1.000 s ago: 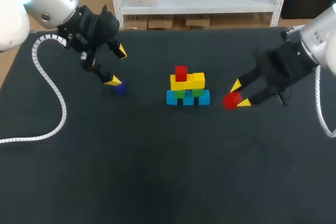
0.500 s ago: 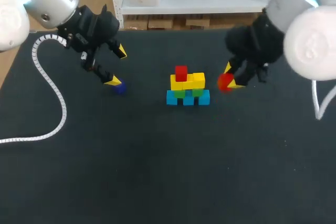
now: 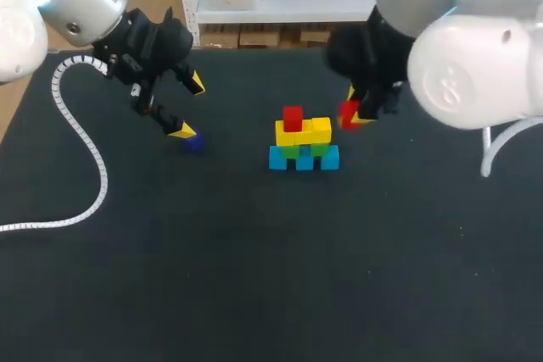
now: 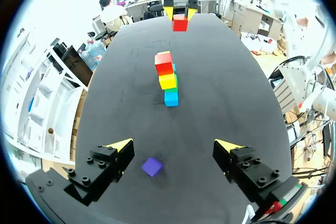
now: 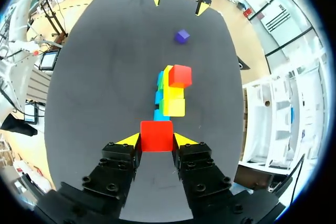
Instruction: Place the blue cubes, place green cubes on the blue cubes, place the yellow cubes on the green cubes, then place the red cubes on the yellow cubes, and place purple cube on the red cubes.
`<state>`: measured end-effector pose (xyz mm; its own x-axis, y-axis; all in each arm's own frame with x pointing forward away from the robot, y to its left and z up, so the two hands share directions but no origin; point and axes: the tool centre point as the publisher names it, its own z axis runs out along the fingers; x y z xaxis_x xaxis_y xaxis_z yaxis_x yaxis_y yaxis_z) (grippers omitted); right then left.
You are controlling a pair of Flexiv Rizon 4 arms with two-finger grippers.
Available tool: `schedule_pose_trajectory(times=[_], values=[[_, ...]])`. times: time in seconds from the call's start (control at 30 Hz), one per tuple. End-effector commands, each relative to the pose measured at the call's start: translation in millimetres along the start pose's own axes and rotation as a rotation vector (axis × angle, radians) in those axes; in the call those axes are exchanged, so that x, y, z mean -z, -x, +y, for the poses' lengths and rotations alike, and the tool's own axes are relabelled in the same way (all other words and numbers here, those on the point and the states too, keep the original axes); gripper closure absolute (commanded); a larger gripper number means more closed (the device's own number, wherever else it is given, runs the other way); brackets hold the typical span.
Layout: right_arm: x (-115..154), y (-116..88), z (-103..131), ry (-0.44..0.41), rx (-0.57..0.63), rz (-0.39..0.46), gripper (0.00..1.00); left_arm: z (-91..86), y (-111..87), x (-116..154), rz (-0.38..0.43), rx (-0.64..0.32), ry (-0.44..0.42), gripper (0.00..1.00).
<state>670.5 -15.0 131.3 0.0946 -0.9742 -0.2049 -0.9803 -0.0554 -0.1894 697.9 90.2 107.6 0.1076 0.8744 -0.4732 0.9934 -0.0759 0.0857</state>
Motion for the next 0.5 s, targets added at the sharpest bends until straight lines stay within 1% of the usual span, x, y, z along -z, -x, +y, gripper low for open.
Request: schedule_pose_trajectory(times=[0.03,0.23,0.5], values=[[-11.3,13.4,-8.2,0.001,-0.003,0.008,1.00,1.0,-0.9,-0.3,-0.002,-0.003,-0.001,0.00],[-23.3,26.4,-14.0,0.004,-0.003,0.002,1.00,1.0,-0.9,-0.3,-0.002,-0.003,-0.001,0.00],[-32.4,30.4,-21.8,-0.007,-0.011,0.013,1.00,1.0,-0.9,-0.3,-0.002,-0.003,-0.001,0.00]])
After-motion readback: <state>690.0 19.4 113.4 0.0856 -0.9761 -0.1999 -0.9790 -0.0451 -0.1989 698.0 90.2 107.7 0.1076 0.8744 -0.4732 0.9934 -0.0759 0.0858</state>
